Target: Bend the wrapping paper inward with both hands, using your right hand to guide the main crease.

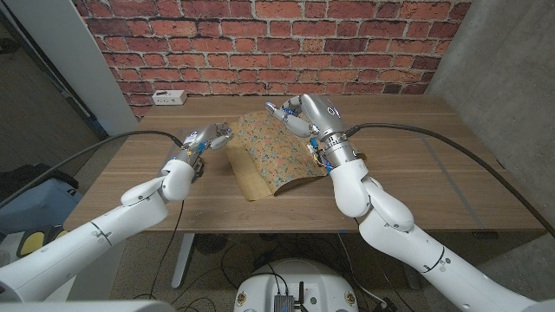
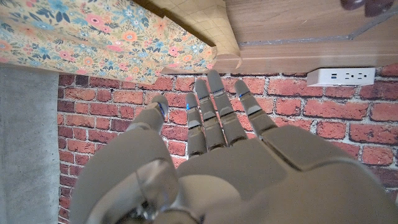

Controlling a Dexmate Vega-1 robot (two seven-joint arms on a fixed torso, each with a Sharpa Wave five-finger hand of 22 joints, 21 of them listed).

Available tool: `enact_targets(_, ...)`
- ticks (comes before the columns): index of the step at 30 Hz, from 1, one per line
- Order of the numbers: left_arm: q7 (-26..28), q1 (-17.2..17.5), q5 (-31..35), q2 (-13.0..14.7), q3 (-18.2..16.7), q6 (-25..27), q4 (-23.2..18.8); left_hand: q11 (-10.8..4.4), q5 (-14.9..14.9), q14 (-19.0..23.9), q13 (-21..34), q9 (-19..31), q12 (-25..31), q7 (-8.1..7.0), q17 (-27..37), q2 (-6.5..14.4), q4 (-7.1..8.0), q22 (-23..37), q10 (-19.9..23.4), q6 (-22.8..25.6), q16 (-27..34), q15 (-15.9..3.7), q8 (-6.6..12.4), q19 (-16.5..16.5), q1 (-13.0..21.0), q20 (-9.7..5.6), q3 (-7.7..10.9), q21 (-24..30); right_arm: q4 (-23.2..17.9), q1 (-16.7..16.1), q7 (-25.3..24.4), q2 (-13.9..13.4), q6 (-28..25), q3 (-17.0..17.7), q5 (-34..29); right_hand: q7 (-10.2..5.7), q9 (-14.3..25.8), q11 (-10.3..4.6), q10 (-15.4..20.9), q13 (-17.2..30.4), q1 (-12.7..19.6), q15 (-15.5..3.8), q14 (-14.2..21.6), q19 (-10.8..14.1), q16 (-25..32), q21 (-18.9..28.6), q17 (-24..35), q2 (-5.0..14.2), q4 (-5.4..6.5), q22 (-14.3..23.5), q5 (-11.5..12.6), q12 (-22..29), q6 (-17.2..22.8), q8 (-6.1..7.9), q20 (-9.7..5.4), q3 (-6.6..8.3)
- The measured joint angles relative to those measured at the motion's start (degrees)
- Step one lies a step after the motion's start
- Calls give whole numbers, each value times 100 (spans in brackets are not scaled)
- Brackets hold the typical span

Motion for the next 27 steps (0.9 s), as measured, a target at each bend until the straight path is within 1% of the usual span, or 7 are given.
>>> enact_targets(4,-103,-83,312,49,210,298,-133,-112,-85,-691,-257,-304,-390,-253,-509,-332,-22,-121,-683,-561,-681,21,-97,-281,354,-7,-107,-80,8,-31,-71,16,-14,-3,-1,0,0,0,0,0,30,0,0,0,0,-22,0,30,-24,0,0,0,0,0,0,24)
enact_targets(8,-257,-238,730,89,429,598,-242,-160,-124,-1139,-420,-465,-568,-359,-799,-417,26,-204,-1048,-805,-1065,34,-99,-472,554,6,-234,-156,11,-70,-138,23,-20,-3,12,0,0,0,0,0,30,0,0,0,0,-22,0,30,-48,0,-43,0,0,0,0,48)
enact_targets(9,-538,-308,1236,104,516,896,-272,-163,-124,-1217,-451,-493,-591,-363,-853,-411,36,-214,-1112,-853,-1137,33,-99,-502,590,31,-259,-157,12,-123,-164,27,-21,10,26,0,0,0,0,0,30,0,0,0,0,-22,0,30,-47,0,-44,0,0,0,1,47)
enact_targets(12,-768,-443,1574,121,677,1051,-317,-227,-124,-1432,-532,-553,-632,-448,-984,-462,39,-260,-1261,-940,-1308,40,-99,-584,641,-34,-342,-212,12,-163,-220,27,-21,32,63,0,0,0,0,1,51,0,1,0,0,-22,0,51,-47,0,-44,0,0,0,0,47)
enact_targets(17,-768,-678,1574,129,927,1051,-376,-275,-119,-1683,-647,-613,-677,-532,-1140,-566,38,-320,-1459,-1082,-1497,54,-99,-768,745,-93,-451,-336,12,-163,-324,27,27,32,187,0,1,-1,1,1,53,15,15,-1,0,-22,1,53,-71,1,-93,0,0,0,1,71)
enact_targets(18,-1430,-758,2400,129,1017,1326,-390,-282,-101,-1721,-667,-613,-677,-552,-1157,-581,45,-322,-1493,-1104,-1521,56,-99,-798,760,-83,-492,-360,0,-262,-335,21,37,106,206,0,1,-1,1,1,53,21,21,-1,0,-22,1,53,-71,1,-93,0,0,0,1,71)
enact_targets(27,-2124,-1068,3194,66,1330,1407,-406,-199,9,-2173,-838,-666,-720,-677,-1243,-823,90,-375,-1881,-1290,-1609,144,-99,-1098,820,-73,-709,-547,-17,-371,-488,18,179,201,462,31,1,43,45,1,82,40,45,-1,0,-22,1,83,-80,1,-127,0,31,22,1,126)
